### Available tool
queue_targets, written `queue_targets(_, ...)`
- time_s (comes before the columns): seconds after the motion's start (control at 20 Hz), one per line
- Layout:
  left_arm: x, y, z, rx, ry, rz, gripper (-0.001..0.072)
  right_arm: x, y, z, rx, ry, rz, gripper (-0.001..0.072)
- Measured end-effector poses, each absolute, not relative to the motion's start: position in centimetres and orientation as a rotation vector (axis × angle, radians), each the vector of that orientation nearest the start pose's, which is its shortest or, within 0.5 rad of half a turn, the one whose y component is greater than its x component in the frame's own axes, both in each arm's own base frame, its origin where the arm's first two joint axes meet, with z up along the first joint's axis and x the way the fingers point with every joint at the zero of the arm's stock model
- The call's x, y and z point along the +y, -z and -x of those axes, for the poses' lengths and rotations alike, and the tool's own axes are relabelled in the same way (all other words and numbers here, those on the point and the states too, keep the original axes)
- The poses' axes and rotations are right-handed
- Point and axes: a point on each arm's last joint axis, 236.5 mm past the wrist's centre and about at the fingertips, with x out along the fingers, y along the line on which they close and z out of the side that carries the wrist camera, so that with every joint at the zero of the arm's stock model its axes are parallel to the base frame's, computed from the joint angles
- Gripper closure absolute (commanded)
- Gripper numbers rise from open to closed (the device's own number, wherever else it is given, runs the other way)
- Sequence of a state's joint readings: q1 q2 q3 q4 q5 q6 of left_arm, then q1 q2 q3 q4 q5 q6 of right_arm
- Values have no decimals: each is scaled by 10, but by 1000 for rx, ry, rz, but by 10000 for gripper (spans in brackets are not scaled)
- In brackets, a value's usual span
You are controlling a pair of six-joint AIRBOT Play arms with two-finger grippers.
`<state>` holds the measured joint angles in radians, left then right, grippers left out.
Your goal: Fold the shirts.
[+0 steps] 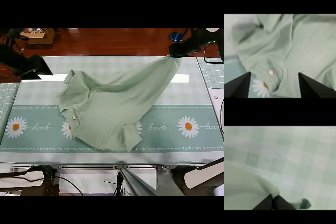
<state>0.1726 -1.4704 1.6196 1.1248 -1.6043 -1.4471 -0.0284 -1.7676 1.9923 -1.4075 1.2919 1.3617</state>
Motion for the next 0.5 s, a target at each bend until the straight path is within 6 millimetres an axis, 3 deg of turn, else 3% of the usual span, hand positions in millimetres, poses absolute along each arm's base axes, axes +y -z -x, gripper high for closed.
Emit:
queue_targets(0.15, -47, -69, -336, 1429, 304, 415, -13, 11, -86, -547, 1045, -184, 43, 683)
queue_targets(0.35, -107, -23, -245, 1462, 381, 702, -13, 3, -86, -546, 1046, -172, 25, 683)
queue_targets(0.5, -141, 5, -201, 1474, 399, 871, 11, 2, -86, -546, 1049, -172, 14, 683)
